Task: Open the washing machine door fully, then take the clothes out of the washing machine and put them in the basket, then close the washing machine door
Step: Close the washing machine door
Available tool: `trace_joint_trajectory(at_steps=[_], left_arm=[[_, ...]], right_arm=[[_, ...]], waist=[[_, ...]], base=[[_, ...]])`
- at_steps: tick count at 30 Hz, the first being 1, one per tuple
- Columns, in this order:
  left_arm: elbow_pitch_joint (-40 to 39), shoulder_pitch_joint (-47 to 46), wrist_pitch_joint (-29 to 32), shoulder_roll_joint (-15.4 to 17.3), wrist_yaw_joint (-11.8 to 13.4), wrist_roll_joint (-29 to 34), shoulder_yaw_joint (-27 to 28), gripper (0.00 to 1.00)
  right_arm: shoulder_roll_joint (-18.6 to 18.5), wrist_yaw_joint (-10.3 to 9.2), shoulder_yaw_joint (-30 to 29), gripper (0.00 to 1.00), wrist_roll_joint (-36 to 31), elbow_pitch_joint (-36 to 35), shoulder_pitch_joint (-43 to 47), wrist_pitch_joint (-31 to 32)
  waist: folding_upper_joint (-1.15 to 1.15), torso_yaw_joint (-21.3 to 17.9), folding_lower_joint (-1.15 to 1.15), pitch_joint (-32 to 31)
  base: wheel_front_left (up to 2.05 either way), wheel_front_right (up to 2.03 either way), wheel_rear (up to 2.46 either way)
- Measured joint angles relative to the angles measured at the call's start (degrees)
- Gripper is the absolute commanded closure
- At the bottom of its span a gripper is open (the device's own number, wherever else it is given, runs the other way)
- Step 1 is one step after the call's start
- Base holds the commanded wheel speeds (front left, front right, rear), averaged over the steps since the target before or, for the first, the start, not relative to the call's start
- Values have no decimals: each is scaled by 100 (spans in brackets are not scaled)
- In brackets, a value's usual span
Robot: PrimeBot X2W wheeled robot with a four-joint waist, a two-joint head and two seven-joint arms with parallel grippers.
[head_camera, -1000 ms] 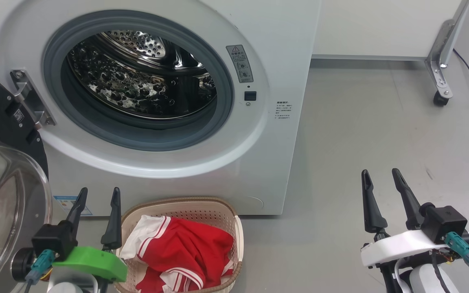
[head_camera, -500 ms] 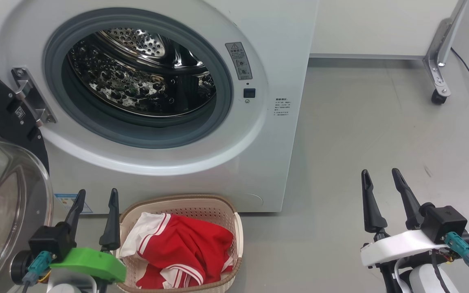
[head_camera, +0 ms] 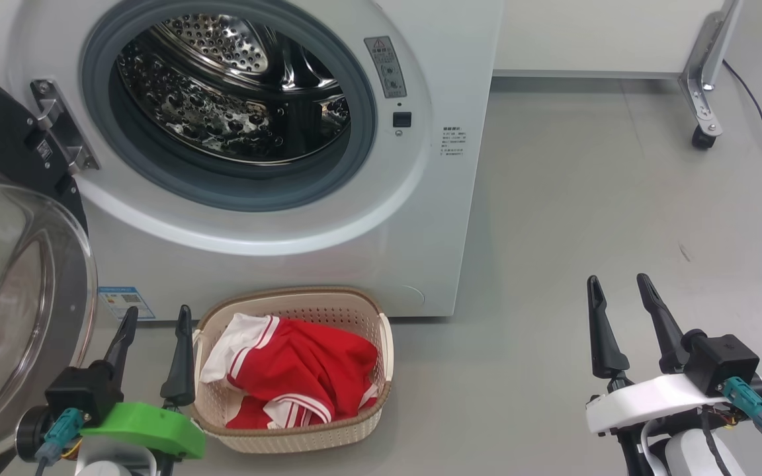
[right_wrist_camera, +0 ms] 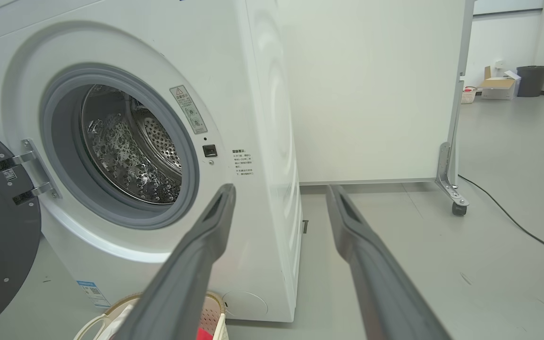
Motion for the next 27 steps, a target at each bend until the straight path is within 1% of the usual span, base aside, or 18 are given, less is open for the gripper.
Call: trace_joint_trajectory(at_steps=[10, 27], left_arm=[[-49, 1, 0, -1, 8, 1, -1, 0], [-113, 1, 0, -2, 22, 9, 9, 0]], right_arm=[[0, 0, -3, 0, 0, -10, 2, 0], [3, 0, -1, 0, 41, -12, 2, 0]], waist=[[0, 16, 0, 22], [0, 37, 0, 47]], base=[[-98, 98, 0], [-66, 75, -9]])
